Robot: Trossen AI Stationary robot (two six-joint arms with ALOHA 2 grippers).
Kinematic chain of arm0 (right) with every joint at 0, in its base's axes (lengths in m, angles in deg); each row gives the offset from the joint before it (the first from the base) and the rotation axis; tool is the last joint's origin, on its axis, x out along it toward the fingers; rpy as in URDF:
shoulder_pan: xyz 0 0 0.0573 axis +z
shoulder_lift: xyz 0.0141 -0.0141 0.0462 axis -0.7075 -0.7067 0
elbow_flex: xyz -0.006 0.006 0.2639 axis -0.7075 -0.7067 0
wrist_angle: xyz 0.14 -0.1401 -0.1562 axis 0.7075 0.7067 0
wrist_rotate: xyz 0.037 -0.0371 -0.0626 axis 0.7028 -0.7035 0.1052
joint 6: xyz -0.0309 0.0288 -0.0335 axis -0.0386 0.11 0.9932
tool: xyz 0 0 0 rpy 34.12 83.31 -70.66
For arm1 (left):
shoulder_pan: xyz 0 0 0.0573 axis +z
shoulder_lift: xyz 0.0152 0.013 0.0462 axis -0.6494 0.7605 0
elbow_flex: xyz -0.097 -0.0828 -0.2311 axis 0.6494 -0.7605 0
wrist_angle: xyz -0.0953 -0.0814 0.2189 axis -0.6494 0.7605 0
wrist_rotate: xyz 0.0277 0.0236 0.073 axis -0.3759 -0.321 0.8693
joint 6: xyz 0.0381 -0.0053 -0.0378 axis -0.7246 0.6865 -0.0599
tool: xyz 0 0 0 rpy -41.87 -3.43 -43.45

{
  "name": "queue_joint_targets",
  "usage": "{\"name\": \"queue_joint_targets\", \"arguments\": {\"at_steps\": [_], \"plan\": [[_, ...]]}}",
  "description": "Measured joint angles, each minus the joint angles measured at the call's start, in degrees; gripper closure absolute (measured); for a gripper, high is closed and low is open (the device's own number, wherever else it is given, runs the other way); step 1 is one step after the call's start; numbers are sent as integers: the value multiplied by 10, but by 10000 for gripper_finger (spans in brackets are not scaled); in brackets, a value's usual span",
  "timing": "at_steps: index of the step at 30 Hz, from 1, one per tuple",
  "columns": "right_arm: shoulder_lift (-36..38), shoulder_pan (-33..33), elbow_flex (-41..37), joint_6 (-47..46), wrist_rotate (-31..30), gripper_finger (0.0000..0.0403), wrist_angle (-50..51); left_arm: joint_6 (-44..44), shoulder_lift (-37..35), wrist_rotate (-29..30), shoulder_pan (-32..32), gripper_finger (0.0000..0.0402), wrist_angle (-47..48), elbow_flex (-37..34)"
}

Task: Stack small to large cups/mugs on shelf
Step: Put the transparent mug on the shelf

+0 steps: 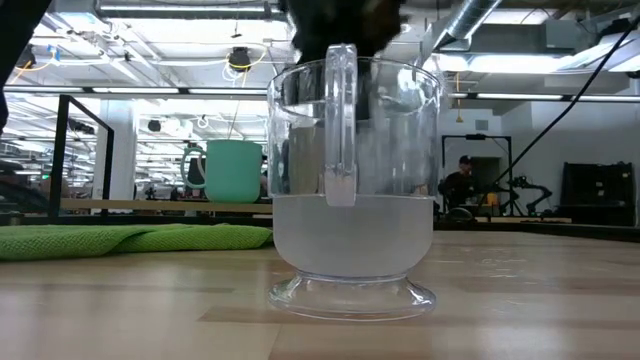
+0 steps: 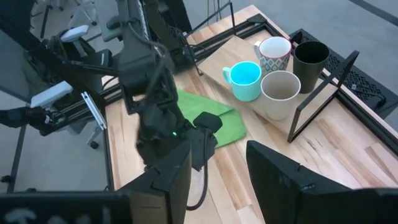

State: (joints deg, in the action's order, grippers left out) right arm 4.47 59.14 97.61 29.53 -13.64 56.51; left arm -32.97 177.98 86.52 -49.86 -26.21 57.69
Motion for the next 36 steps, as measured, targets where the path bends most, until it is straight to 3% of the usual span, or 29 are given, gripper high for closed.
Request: {"name": "queue_joint_targets", "arguments": {"at_steps": [19,30,36], "plan": [[24,0,0,-4,0,227,-2,-55,0,59,-8,401,148,241],[62,0,0,0,-20,227,-2,-65,0,43,-15,401,140,324],[81,0,0,1,-71,227,3,-68,-34,-13,-22,401,64,319]]}}
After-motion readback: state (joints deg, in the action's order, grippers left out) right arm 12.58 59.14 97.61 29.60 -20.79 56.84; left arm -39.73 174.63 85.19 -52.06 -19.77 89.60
